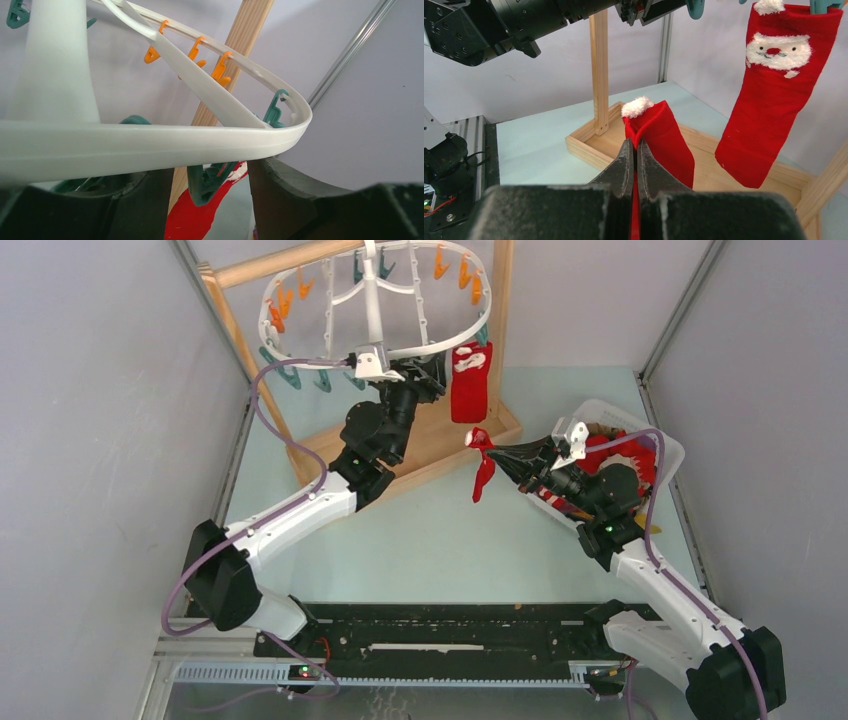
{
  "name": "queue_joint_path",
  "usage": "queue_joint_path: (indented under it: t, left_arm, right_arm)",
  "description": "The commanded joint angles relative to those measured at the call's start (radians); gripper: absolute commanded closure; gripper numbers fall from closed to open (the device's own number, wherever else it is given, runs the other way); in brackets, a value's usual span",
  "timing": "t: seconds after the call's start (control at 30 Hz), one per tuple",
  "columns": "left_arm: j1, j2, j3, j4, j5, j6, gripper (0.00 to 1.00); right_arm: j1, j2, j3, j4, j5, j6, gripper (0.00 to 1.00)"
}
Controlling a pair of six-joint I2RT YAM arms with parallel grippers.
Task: Clip the socks to the hanger
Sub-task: Open the clamp at the hanger.
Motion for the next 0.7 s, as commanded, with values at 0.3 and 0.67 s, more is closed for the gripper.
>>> queue_joint_path:
  t: [0.3, 0.67]
  left_arm:
    - [-0.016, -0.052, 0.006, 0.024, -0.009, 0.057, 0.47]
    - [-0.019, -0.060, 0.006, 0.026, -0.001, 0.041, 0.63]
  right_arm:
    - [-0.003, -0.004, 0.017, 0.051, 0.004, 0.000, 1.00]
    - [-0.005, 0.003, 0.016, 0.051, 0.007, -0.005, 1.00]
